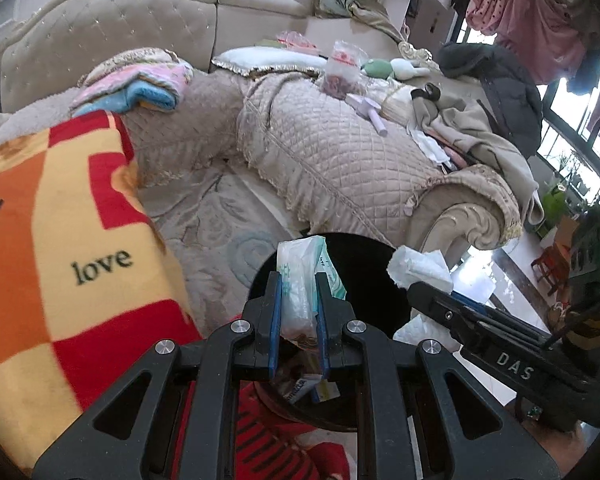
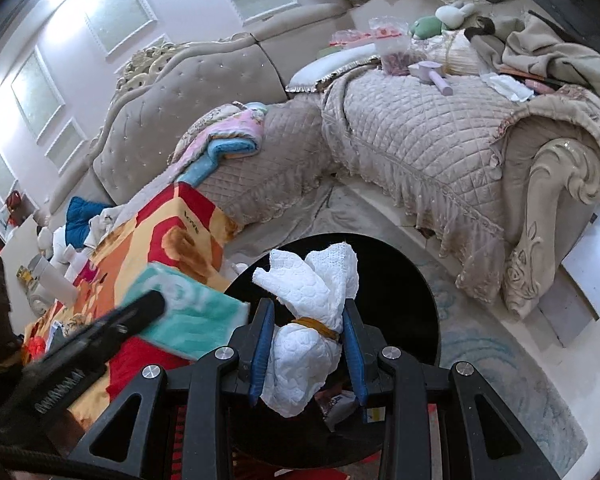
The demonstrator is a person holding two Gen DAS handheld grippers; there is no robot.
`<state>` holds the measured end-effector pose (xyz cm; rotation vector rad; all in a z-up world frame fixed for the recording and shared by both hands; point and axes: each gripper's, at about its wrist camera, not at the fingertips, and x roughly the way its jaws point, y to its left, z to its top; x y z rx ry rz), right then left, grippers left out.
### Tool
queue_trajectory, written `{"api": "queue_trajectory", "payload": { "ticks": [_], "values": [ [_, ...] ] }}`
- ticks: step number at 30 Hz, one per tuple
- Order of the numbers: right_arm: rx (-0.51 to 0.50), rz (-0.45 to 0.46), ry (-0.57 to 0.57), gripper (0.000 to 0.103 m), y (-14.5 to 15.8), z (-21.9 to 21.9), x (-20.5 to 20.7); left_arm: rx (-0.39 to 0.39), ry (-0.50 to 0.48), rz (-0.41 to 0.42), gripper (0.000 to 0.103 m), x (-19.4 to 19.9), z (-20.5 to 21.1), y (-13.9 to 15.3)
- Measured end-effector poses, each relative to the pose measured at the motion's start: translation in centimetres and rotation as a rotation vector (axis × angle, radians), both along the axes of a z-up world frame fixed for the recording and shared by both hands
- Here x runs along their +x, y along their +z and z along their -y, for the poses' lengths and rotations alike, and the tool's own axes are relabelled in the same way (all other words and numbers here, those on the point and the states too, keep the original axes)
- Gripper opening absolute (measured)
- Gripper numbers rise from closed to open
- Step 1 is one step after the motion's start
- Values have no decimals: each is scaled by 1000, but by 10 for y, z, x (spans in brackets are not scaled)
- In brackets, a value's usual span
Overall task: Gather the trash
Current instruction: 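Carry the tissue and teal pack over the black bin and open both grippers, then grasp the crumpled beige cloth on the blanket with the right gripper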
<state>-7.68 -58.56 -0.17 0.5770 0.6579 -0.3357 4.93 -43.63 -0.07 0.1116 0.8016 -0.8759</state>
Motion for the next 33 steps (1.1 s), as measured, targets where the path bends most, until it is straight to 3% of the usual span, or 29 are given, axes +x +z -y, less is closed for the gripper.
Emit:
{"api": "queue_trajectory", "payload": {
  "ticks": [5, 10, 13, 15, 17, 21, 27, 33],
  "values": [
    [23, -7, -20, 32, -6, 6, 6, 25, 14, -22, 14, 3, 9, -10],
    [48, 12, -53, 49, -6, 12, 5, 27, 17, -61, 16, 9, 5, -12],
    [42, 15, -63, 49, -4, 12, 5, 13, 16, -75, 23, 11, 1, -11],
    [36, 11, -69, 49, -3, 11, 6, 4, 25, -76, 38, 11, -3, -9],
    [34, 15, -74, 49, -2, 11, 5, -6, 34, -70, 46, 11, -7, -6],
    [28, 26, -82, 49, 2, 8, 3, -15, 58, -65, 47, 9, -22, 1],
    [15, 48, -51, 49, 10, -11, 9, -26, 104, -50, 47, 4, -70, 14],
    [-35, 36, 29, 49, 15, -56, 32, -19, 216, -22, 47, 13, -152, 21]
  ]
}}
